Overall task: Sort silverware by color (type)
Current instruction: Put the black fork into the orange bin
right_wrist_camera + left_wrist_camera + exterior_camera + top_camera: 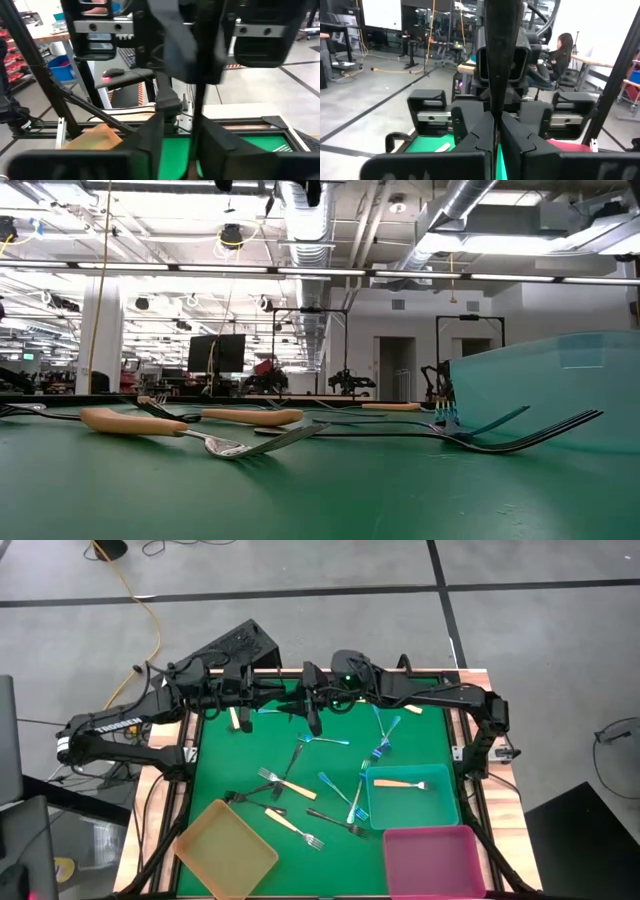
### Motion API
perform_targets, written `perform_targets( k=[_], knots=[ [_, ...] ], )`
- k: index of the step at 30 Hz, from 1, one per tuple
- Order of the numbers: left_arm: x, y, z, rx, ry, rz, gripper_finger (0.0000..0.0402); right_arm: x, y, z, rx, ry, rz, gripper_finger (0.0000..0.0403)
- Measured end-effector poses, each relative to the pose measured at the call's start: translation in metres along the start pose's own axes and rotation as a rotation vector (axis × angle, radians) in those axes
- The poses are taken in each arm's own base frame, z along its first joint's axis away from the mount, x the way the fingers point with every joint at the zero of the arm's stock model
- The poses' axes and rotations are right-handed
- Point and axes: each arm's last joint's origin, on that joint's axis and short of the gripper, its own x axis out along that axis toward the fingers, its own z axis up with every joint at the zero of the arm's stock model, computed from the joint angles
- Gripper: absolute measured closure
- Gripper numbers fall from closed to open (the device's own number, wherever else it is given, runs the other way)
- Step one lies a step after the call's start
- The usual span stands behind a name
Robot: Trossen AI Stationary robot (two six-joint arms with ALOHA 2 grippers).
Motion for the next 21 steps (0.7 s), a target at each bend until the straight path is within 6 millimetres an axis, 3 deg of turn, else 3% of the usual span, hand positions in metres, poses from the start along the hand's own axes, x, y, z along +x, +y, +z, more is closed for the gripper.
perform_targets(
  k=[4, 5, 10, 14, 21],
  knots=[
    [-0.001, 0.000, 0.000, -0.002, 0.007, 0.006, 0.0401, 0.000, -0.001, -0.002, -0.007, 0.017, -0.003, 0.0369],
    [-0.001, 0.000, 0.000, -0.002, 0.008, 0.001, 0.0401, 0.000, 0.000, -0.002, -0.014, 0.020, -0.005, 0.0374],
    [-0.001, 0.001, -0.003, -0.024, 0.033, 0.020, 0.0399, 0.000, 0.000, -0.005, -0.007, 0.046, -0.009, 0.0373],
    [-0.007, 0.004, -0.009, -0.051, 0.104, 0.149, 0.0375, -0.001, -0.001, -0.007, 0.019, 0.064, -0.047, 0.0373],
    [-0.034, 0.008, -0.016, -0.064, 0.204, 0.427, 0.0312, -0.039, 0.002, 0.026, 0.004, 0.004, -0.071, 0.0373]
  ],
)
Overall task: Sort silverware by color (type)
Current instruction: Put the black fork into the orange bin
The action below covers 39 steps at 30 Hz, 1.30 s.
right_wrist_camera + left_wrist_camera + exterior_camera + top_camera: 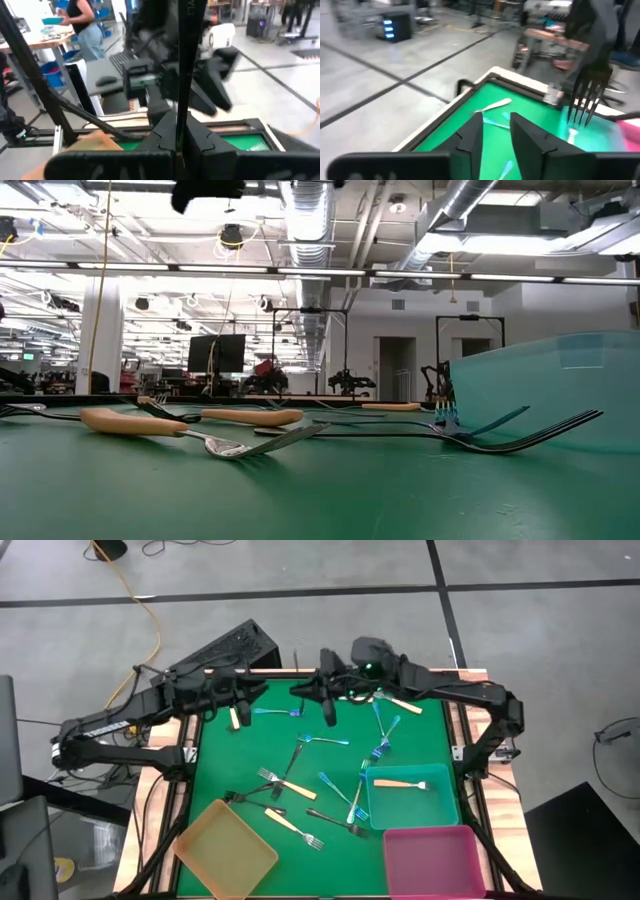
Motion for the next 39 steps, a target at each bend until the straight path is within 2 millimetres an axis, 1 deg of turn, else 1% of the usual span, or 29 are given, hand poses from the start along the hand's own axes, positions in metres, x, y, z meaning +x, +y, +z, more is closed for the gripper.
perform_targets(
  k=[3, 4, 8, 11, 13, 15, 19, 21, 24, 27, 30, 35, 37, 39],
  knots=[
    [-0.009, 0.007, 0.000, -0.064, -0.026, 0.161, 0.0292, 0.002, -0.004, -0.009, 0.023, 0.066, -0.020, 0.0373],
    [-0.012, 0.009, 0.001, -0.086, -0.047, 0.200, 0.0288, 0.004, -0.002, -0.013, 0.028, 0.086, -0.020, 0.0373],
    [-0.029, 0.012, 0.008, -0.124, -0.137, 0.229, 0.0281, 0.018, 0.013, -0.023, 0.029, 0.121, 0.030, 0.0373],
    [-0.041, 0.013, 0.013, -0.145, -0.200, 0.214, 0.0280, 0.042, 0.029, -0.042, 0.020, 0.149, 0.084, 0.0373],
    [-0.051, 0.015, 0.016, -0.179, -0.247, 0.206, 0.0280, 0.058, 0.037, -0.058, 0.023, 0.191, 0.119, 0.0373],
    [-0.060, 0.017, 0.017, -0.206, -0.280, 0.208, 0.0280, 0.075, 0.048, -0.071, 0.016, 0.174, 0.165, 0.0373],
    [-0.073, 0.020, 0.019, -0.226, -0.329, 0.228, 0.0280, 0.105, 0.070, -0.098, 0.035, 0.155, 0.248, 0.0373],
    [-0.079, 0.022, 0.020, -0.235, -0.349, 0.238, 0.0280, 0.119, 0.081, -0.115, 0.058, 0.156, 0.274, 0.0373],
    [-0.086, 0.023, 0.019, -0.241, -0.365, 0.236, 0.0280, 0.138, 0.100, -0.135, 0.123, 0.101, 0.319, 0.0373],
    [-0.090, 0.024, 0.018, -0.225, -0.361, 0.228, 0.0280, 0.155, 0.118, -0.144, 0.202, 0.042, 0.340, 0.0373],
    [-0.093, 0.025, 0.016, -0.205, -0.347, 0.220, 0.0280, 0.176, 0.140, -0.152, 0.232, 0.010, 0.365, 0.0373],
    [-0.094, 0.023, 0.015, -0.201, -0.320, 0.149, 0.0280, 0.212, 0.181, -0.160, 0.280, 0.022, 0.424, 0.0373],
    [-0.095, 0.022, 0.014, -0.197, -0.313, 0.113, 0.0280, 0.221, 0.193, -0.163, 0.307, 0.075, 0.380, 0.0373],
    [-0.095, 0.022, 0.014, -0.193, -0.307, 0.087, 0.0280, 0.225, 0.198, -0.179, 0.363, 0.081, 0.334, 0.0373]
  ],
)
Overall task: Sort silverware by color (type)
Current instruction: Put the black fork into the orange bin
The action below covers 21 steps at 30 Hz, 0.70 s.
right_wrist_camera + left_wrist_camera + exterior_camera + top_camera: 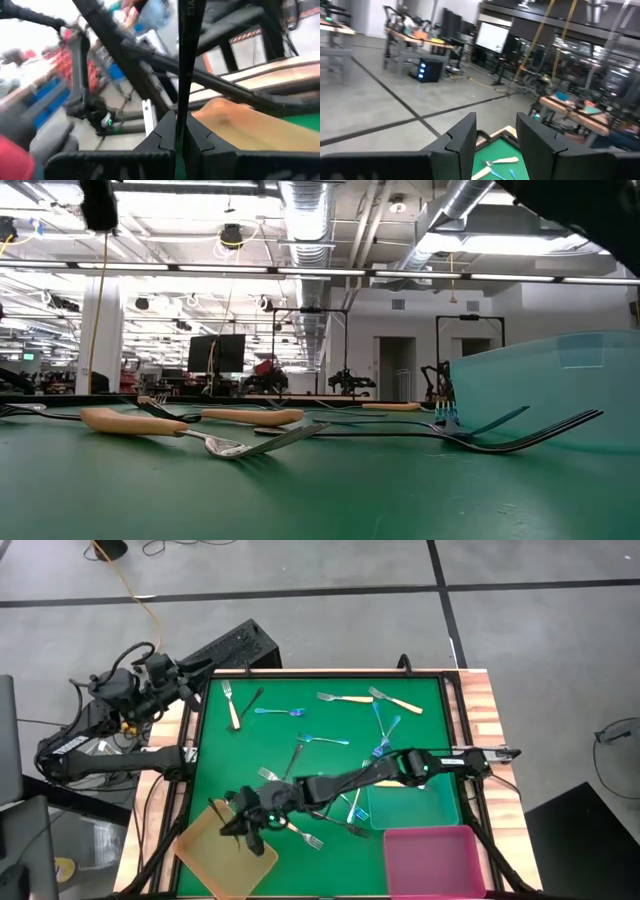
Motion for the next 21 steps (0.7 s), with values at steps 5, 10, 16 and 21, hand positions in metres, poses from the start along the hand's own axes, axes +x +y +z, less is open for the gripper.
perform_targets(
  k=[5, 10, 16, 21],
  knots=[
    [-0.005, 0.002, -0.001, 0.005, 0.016, -0.005, 0.0280, -0.003, -0.012, -0.016, 0.165, 0.077, -0.106, 0.0373],
    [-0.007, 0.004, -0.005, 0.031, 0.050, 0.008, 0.0280, -0.003, -0.002, -0.021, 0.160, 0.108, -0.103, 0.0373],
    [-0.007, 0.005, -0.006, 0.022, 0.068, 0.015, 0.0280, -0.001, 0.011, -0.030, 0.155, 0.133, -0.086, 0.0373],
    [-0.007, 0.005, -0.008, 0.020, 0.084, 0.021, 0.0280, -0.001, 0.010, -0.033, 0.132, 0.154, -0.096, 0.0373]
  ],
)
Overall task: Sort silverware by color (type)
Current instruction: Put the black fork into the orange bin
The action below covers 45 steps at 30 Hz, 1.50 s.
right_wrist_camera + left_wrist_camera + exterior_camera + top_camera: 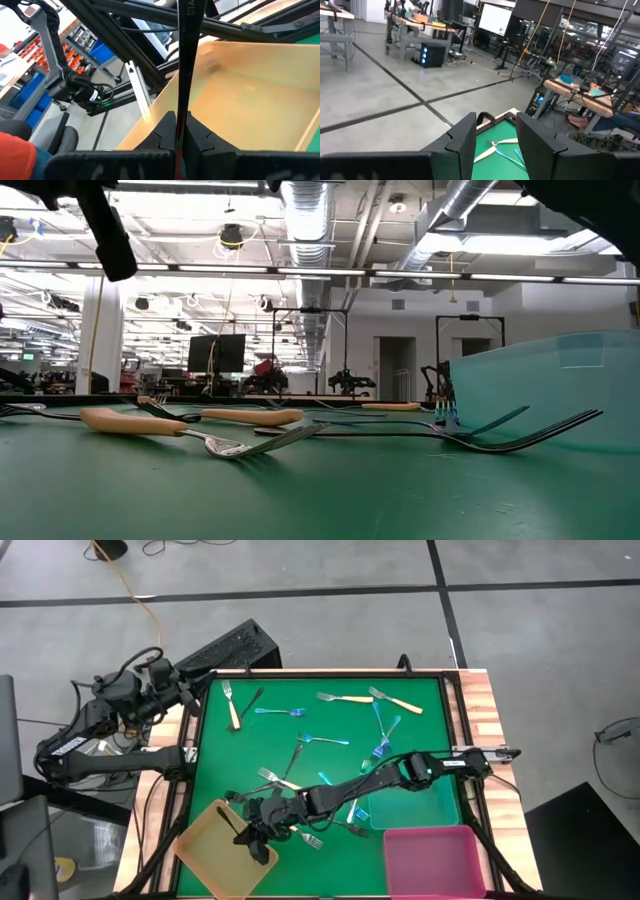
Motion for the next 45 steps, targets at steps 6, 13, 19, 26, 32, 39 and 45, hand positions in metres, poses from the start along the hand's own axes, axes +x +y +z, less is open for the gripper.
perform_targets(
  k=[6, 13, 19, 26, 32, 39, 45],
  knots=[
    [0.000, 0.000, 0.000, -0.001, -0.001, -0.001, 0.0280, 0.000, -0.004, -0.004, -0.025, 0.034, -0.045, 0.0373],
    [0.000, 0.000, 0.000, -0.002, -0.001, -0.001, 0.0280, 0.015, -0.017, -0.026, 0.018, 0.057, -0.029, 0.0373],
    [0.000, 0.000, -0.001, 0.001, 0.009, 0.003, 0.0280, 0.018, -0.020, -0.031, 0.040, 0.098, -0.024, 0.0373],
    [0.000, 0.001, -0.003, 0.010, 0.031, 0.010, 0.0280, 0.018, -0.032, -0.039, 0.052, 0.193, -0.053, 0.0373],
    [0.000, 0.002, -0.005, 0.016, 0.047, 0.016, 0.0280, 0.017, -0.035, -0.038, 0.057, 0.210, -0.071, 0.0373],
    [0.000, 0.002, -0.005, 0.032, 0.051, 0.017, 0.0280, 0.016, -0.039, -0.034, 0.060, 0.200, -0.076, 0.0345],
    [0.000, 0.002, -0.005, 0.034, 0.052, 0.017, 0.0280, 0.016, -0.041, -0.029, 0.031, 0.170, -0.060, 0.0341]
  ],
)
